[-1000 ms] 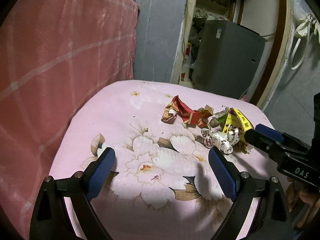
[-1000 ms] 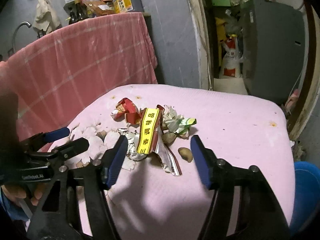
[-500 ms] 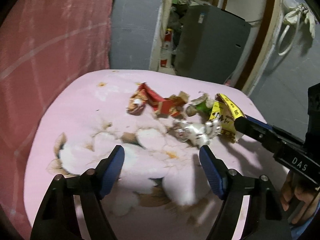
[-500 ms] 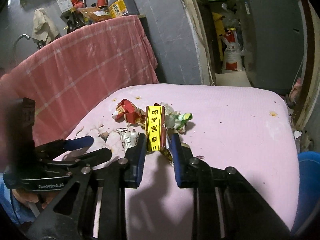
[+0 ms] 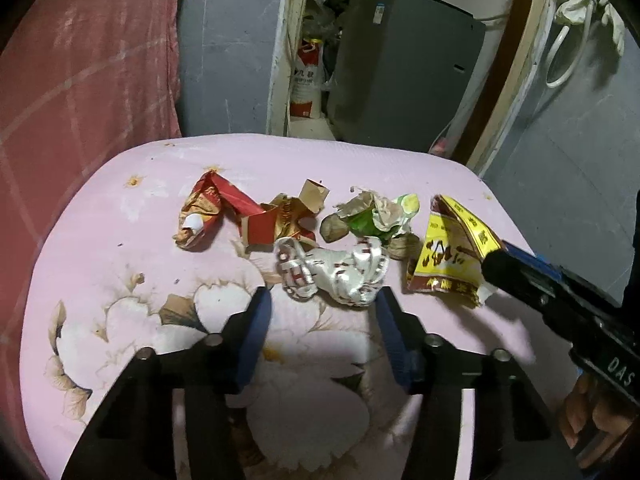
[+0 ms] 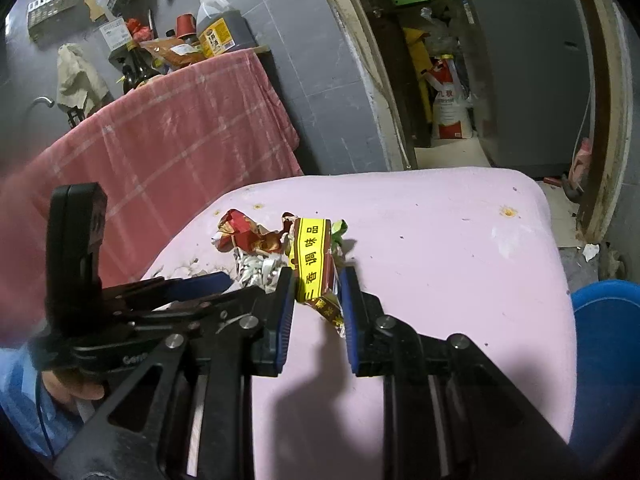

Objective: Collect trash
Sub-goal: 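Grasp the yellow printed wrapper with the right tool while the left tool reaches for the white foil wrapper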

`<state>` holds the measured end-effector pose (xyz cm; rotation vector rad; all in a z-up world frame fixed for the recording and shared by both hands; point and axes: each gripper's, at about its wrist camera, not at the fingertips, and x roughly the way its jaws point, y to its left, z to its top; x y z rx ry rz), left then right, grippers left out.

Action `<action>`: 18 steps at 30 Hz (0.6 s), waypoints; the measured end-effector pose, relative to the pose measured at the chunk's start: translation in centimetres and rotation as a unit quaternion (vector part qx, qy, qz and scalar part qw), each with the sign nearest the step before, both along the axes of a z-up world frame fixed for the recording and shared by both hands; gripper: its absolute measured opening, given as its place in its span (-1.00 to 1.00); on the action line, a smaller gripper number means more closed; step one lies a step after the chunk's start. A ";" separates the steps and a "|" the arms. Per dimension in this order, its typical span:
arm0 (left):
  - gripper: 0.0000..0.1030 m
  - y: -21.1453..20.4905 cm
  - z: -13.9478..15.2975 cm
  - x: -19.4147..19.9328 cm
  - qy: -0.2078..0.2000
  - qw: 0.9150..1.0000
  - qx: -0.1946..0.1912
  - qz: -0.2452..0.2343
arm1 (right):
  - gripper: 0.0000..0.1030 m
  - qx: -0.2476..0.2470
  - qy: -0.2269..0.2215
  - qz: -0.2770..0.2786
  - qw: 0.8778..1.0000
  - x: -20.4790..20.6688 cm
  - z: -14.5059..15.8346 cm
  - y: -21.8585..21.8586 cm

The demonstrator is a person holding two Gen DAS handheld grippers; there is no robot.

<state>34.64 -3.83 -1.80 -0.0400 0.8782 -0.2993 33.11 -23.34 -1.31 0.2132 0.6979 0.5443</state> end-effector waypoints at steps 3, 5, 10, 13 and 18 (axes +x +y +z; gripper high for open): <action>-0.34 -0.2 0.0 0.6 0.004 1.000 -0.005 -0.002 | -0.57 0.001 0.000 -0.001 1.000 -0.1 0.0 -0.2; -0.48 -0.2 -0.1 1.0 0.005 1.000 -0.006 -0.003 | -0.57 0.002 0.000 -0.003 1.000 -0.2 0.0 -0.3; -0.82 -0.7 -0.1 0.9 0.004 1.000 -0.008 -0.005 | -0.57 0.005 -0.001 -0.004 1.000 -0.4 -0.1 -0.5; -0.85 -0.7 -0.3 0.6 -0.002 1.000 -0.008 -0.006 | -0.57 0.005 -0.001 -0.004 1.000 -0.4 -0.2 -0.5; -0.89 -0.5 -0.2 -0.2 -0.012 1.000 -0.008 -0.005 | -0.57 0.005 -0.004 -0.006 1.000 -0.7 -0.1 -0.6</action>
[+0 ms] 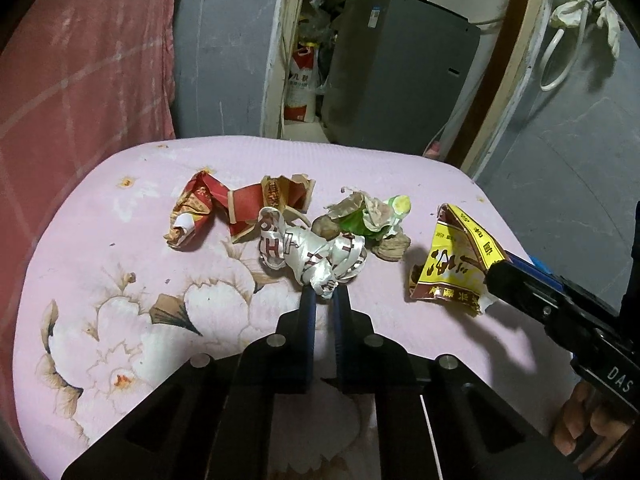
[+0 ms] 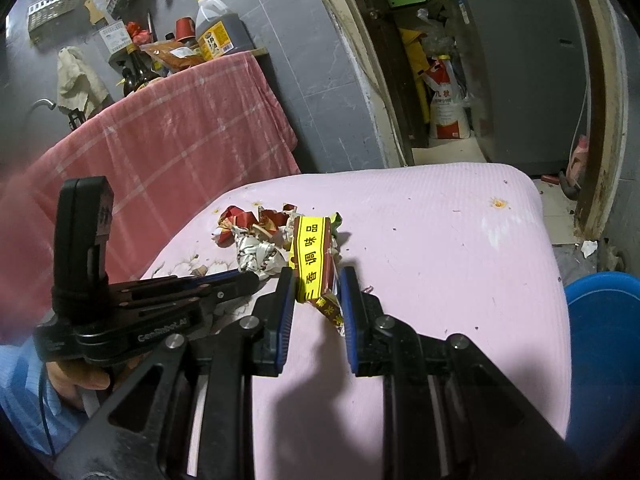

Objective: Collect trash
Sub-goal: 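Grasp the yellow printed wrapper with the right tool while the left tool reaches for the white foil wrapper, then carry the yellow wrapper and white foil wrapper over the blue basin and open both tools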

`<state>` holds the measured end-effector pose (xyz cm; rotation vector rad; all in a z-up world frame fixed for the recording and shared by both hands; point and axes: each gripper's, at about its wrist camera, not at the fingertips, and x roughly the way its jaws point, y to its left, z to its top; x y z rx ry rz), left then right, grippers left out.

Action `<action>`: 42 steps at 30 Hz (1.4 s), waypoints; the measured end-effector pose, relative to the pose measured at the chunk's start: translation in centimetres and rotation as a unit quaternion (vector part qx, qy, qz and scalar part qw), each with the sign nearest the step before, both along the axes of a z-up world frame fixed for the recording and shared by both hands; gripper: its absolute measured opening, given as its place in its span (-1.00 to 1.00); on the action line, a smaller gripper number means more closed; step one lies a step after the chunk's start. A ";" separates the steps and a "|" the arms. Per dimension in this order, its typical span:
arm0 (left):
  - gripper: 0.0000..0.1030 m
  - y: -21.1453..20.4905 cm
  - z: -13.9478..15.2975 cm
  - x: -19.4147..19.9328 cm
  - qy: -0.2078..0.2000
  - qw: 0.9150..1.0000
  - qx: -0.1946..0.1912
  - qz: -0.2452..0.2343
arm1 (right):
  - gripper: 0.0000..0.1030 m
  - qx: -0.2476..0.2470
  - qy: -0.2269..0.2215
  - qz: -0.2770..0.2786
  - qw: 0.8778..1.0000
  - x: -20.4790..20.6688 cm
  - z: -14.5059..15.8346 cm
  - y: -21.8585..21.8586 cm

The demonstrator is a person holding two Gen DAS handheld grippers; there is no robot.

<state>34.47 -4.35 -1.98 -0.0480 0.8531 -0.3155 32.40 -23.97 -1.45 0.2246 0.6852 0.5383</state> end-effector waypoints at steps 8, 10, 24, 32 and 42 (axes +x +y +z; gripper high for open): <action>-0.90 0.2 0.8 -3.2 -0.040 0.999 -0.003 0.001 | -0.58 0.005 -0.019 -0.003 1.000 -1.5 0.4 -0.7; -0.90 0.0 1.1 -4.1 -0.054 0.999 -0.006 -0.001 | -0.58 0.007 -0.025 -0.004 1.000 -2.0 0.6 -1.0; -0.90 -5.1 6.9 -10.0 -0.222 0.975 -0.031 -0.004 | -0.58 0.023 -0.189 -0.112 0.975 -8.6 5.9 -7.1; -0.90 -9.3 10.3 -12.1 -0.291 0.954 -0.070 -0.034 | -0.58 0.020 -0.273 -0.196 0.942 -12.3 8.3 -11.3; -0.89 -15.0 11.4 -12.4 -0.309 0.944 -0.069 -0.095 | -0.58 0.030 -0.280 -0.277 0.919 -15.0 8.6 -16.9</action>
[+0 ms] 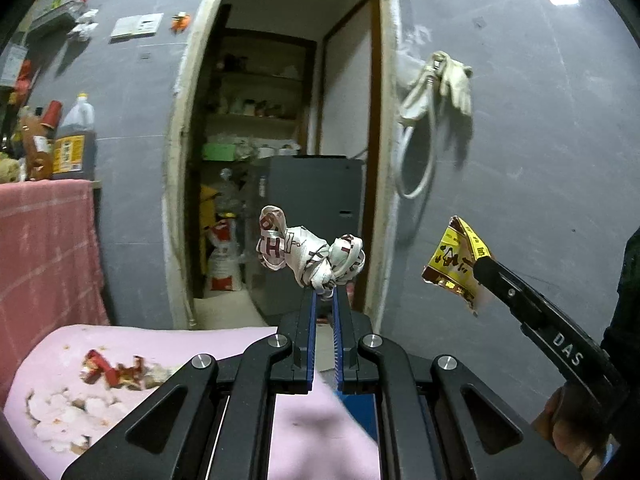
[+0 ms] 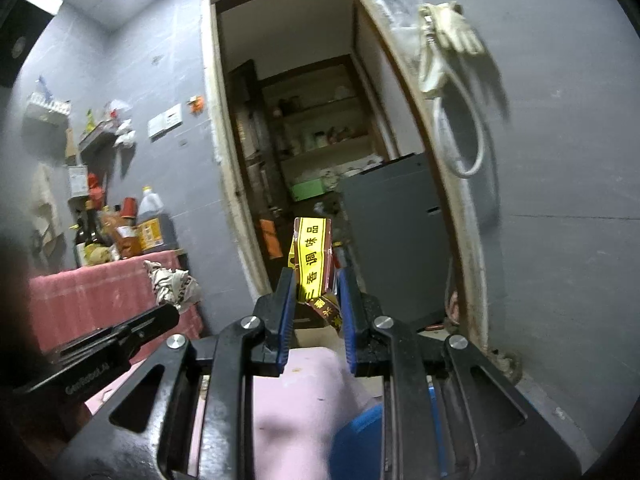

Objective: Collect trash
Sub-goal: 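Carry the yellow wrapper and white foil wrapper over the blue basin and open both tools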

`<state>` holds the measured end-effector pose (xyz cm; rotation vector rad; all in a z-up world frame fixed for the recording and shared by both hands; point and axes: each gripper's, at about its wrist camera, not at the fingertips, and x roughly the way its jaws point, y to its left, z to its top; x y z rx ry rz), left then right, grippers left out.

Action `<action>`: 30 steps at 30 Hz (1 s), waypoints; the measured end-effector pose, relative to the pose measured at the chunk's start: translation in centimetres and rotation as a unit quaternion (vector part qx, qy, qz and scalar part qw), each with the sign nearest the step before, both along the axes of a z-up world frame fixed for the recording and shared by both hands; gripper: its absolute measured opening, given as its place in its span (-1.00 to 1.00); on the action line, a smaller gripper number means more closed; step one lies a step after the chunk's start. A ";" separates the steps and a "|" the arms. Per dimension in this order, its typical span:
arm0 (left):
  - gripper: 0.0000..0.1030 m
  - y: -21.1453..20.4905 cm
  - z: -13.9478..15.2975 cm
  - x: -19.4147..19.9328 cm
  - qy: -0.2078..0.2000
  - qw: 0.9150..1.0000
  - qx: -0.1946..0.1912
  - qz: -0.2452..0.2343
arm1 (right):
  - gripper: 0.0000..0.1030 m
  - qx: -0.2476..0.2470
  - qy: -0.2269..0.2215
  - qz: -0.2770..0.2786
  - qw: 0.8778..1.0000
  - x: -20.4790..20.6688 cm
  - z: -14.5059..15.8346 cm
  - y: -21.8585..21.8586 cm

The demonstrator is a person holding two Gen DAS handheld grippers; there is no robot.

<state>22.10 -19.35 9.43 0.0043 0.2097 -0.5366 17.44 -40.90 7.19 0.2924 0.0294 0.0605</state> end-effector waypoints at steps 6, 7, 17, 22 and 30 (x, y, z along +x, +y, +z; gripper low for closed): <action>-0.89 -2.7 -1.2 0.4 0.022 0.999 0.016 -0.028 | -0.58 0.040 0.045 -0.033 0.998 0.4 -1.4 -3.3; -0.89 -3.2 -1.5 0.5 0.030 0.999 0.020 -0.033 | -0.58 0.047 0.052 -0.036 0.997 0.4 -1.6 -3.9; -0.89 -6.9 -3.9 3.1 0.121 0.989 0.041 -0.071 | -0.57 0.086 0.124 -0.049 0.987 2.0 -3.9 -6.4; -0.89 -8.1 -5.7 4.4 0.169 0.981 0.051 -0.078 | -0.56 0.099 0.156 -0.049 0.982 3.0 -5.0 -6.9; -0.89 -8.5 -8.2 6.7 0.242 0.966 0.045 -0.077 | -0.56 0.139 0.200 -0.039 0.969 4.4 -7.0 -8.2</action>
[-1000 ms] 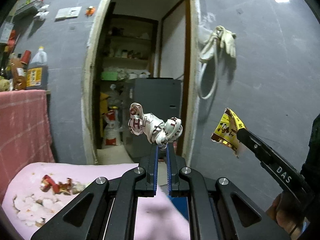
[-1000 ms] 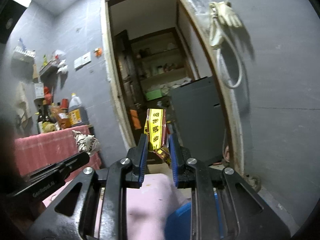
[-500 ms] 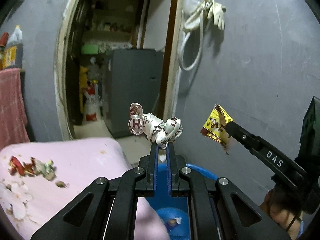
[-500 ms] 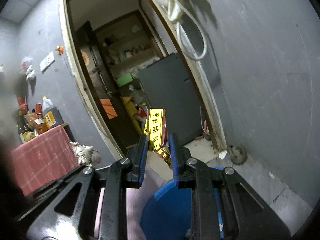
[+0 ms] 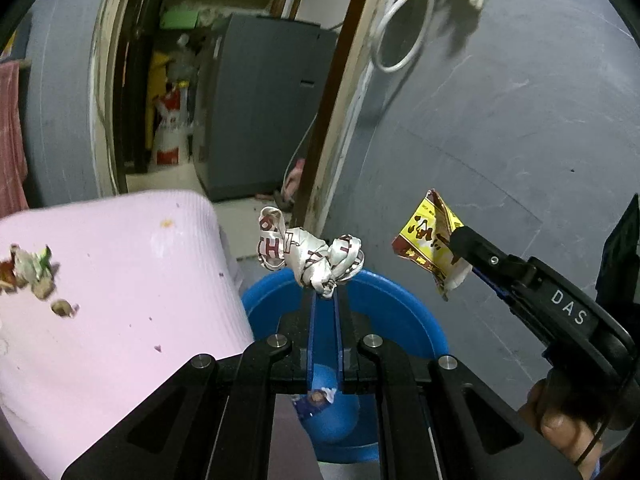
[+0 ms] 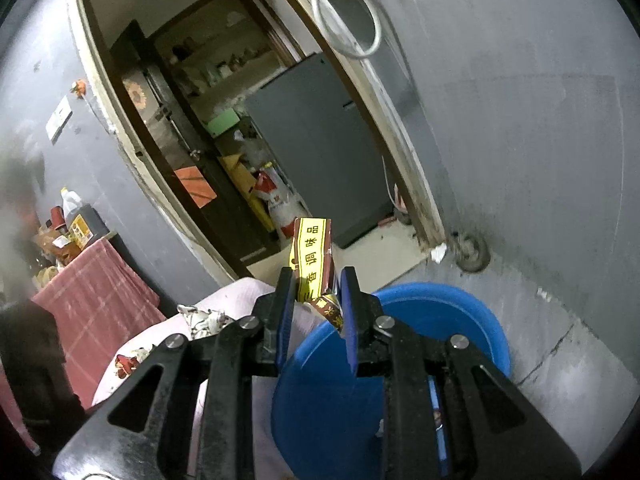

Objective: Collect trash
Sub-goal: 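Carry the yellow wrapper and white foil wrapper over the blue basin and open both tools, then bring both open tools back over the remaining trash on the cushion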

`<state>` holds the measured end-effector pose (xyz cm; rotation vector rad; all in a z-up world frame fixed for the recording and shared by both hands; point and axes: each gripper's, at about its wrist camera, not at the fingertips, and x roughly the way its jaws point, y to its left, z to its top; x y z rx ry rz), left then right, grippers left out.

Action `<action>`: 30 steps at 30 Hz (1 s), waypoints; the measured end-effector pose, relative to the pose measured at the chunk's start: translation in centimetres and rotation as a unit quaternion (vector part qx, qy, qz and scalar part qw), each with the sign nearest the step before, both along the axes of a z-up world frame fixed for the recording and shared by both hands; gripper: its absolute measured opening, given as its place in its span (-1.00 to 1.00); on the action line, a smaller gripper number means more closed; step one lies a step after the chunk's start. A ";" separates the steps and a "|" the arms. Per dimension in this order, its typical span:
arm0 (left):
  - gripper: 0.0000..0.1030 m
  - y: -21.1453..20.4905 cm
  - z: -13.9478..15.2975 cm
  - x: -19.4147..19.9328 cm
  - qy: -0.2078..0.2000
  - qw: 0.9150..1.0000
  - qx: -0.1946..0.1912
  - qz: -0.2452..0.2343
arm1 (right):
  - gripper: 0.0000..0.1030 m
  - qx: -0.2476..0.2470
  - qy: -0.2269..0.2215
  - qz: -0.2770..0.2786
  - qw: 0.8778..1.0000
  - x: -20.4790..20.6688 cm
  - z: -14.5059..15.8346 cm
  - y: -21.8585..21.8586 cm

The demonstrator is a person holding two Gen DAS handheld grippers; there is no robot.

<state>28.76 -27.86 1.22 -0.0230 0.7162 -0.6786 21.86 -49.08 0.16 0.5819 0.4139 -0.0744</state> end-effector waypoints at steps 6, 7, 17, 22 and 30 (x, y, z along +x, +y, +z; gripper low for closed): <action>-0.89 -0.1 -0.9 0.5 0.022 1.000 0.007 -0.004 | -0.52 0.010 0.020 0.005 1.000 0.8 -0.7 -0.3; -0.88 -0.1 -1.0 0.5 0.023 1.000 0.010 -0.005 | -0.51 0.010 0.022 0.005 1.000 0.9 -0.6 -0.2; -0.87 0.8 -1.0 0.3 0.017 1.000 0.020 0.014 | -0.50 0.008 0.029 0.008 0.999 1.2 -0.8 0.0; -0.70 2.7 0.0 0.0 -0.003 0.999 0.013 0.037 | -0.46 -0.006 0.018 0.009 1.000 1.0 -0.4 0.5; -0.23 6.6 2.1 -0.8 -0.045 0.995 -0.008 0.088 | -0.06 -0.040 -0.021 0.012 0.999 0.5 1.1 2.2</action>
